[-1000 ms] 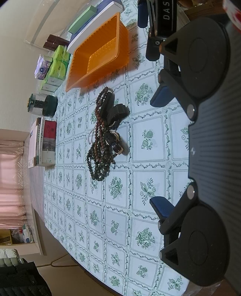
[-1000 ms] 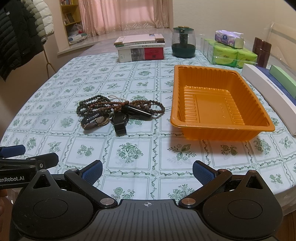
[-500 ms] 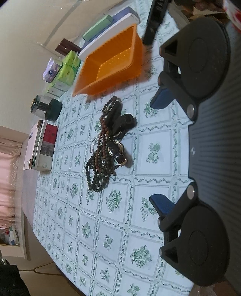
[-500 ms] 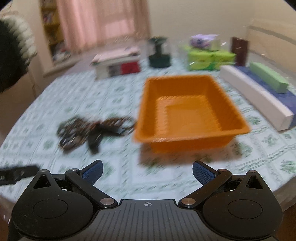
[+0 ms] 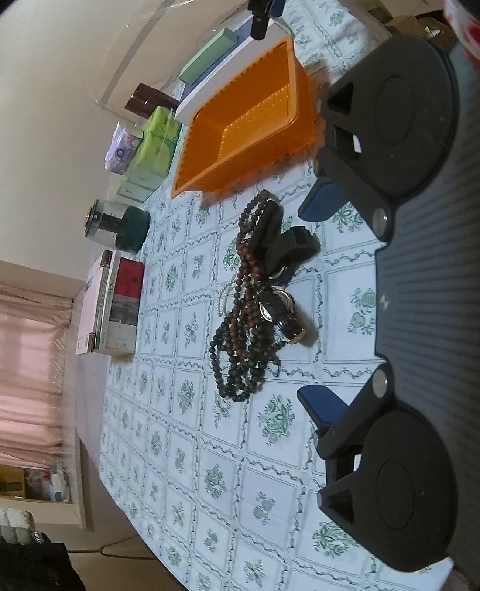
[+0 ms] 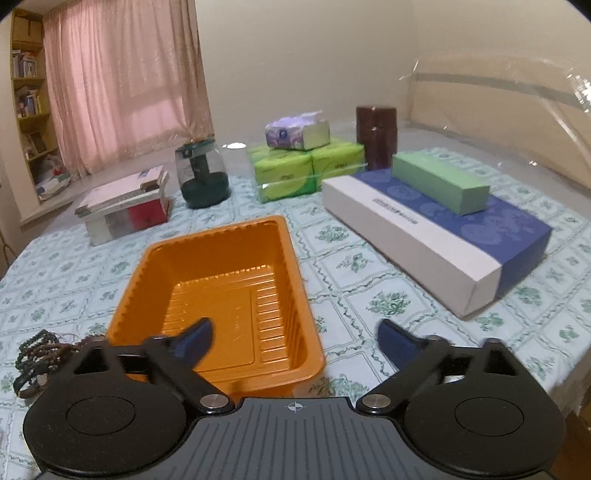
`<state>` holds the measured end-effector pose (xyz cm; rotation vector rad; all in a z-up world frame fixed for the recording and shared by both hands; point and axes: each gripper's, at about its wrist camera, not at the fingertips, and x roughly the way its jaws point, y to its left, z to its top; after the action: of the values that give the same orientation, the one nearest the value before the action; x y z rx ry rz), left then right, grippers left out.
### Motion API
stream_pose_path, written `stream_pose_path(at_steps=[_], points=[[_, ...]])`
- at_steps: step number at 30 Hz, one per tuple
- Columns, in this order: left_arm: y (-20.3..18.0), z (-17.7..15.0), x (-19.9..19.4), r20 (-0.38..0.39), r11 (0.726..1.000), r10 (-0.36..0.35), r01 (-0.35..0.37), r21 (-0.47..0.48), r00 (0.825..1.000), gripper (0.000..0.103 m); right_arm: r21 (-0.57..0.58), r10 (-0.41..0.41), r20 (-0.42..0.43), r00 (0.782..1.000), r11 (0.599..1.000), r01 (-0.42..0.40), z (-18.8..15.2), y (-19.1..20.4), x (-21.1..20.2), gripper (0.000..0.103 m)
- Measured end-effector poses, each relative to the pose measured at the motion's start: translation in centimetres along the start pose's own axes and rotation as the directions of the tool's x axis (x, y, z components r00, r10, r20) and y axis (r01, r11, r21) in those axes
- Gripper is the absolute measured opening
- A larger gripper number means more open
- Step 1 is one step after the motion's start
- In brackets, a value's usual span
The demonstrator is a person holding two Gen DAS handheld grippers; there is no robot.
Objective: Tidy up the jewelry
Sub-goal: 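Move the right gripper to the orange tray and grasp its rim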
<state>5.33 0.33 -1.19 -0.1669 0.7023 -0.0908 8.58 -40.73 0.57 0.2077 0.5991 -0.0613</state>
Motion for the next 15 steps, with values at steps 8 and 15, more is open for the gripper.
stream_pose_path(at_steps=[8,15], points=[[0.2,0.2,1.3,-0.061,0.999,-0.011,0.009,-0.032,0.998,0.092,0.018,0.02,-0.067,0.998,1.0,-0.018,-0.5,-1.8,4.2,0.059],[-0.3,0.2,2.1,-0.087,1.0,-0.015,0.013,-0.025,0.996,0.087,0.07,0.057,-0.11,0.992,0.996,-0.05,-1.3,-2.9,6.3,0.037]])
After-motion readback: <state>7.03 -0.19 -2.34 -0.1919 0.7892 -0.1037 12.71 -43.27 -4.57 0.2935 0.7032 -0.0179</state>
